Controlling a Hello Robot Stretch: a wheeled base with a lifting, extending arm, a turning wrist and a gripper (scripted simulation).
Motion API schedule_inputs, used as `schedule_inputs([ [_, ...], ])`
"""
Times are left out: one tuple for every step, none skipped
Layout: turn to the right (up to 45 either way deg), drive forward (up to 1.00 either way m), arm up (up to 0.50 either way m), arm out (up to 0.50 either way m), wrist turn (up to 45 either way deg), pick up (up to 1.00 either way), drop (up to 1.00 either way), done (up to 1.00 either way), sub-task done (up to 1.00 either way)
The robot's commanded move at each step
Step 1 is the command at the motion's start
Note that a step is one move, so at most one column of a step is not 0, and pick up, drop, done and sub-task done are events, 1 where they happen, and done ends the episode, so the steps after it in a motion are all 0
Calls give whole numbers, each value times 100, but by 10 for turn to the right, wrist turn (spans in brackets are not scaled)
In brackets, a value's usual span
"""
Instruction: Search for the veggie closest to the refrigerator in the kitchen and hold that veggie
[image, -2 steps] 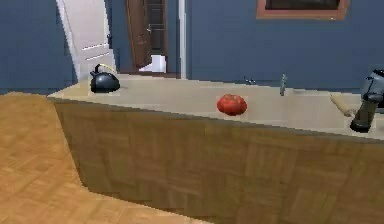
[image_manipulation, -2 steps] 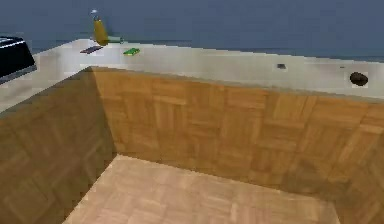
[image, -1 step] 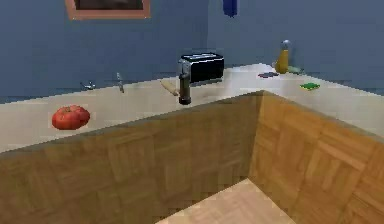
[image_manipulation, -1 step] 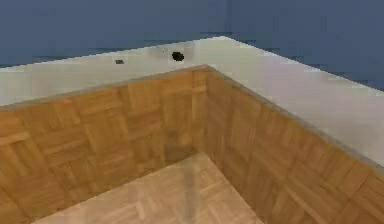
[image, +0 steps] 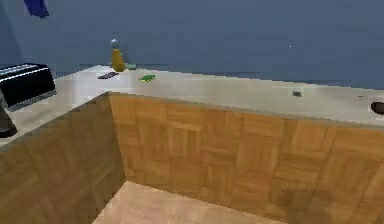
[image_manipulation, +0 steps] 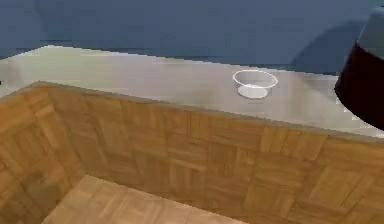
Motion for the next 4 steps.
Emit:
schedule_inputs([
  [300,0,0,0,0,0,0,0,0],
  [30,0,0,0,0,0,0,0,0],
  [0,55,0,0,0,0,0,0,0],
  [450,0,0,0,0,0,0,0,0],
])
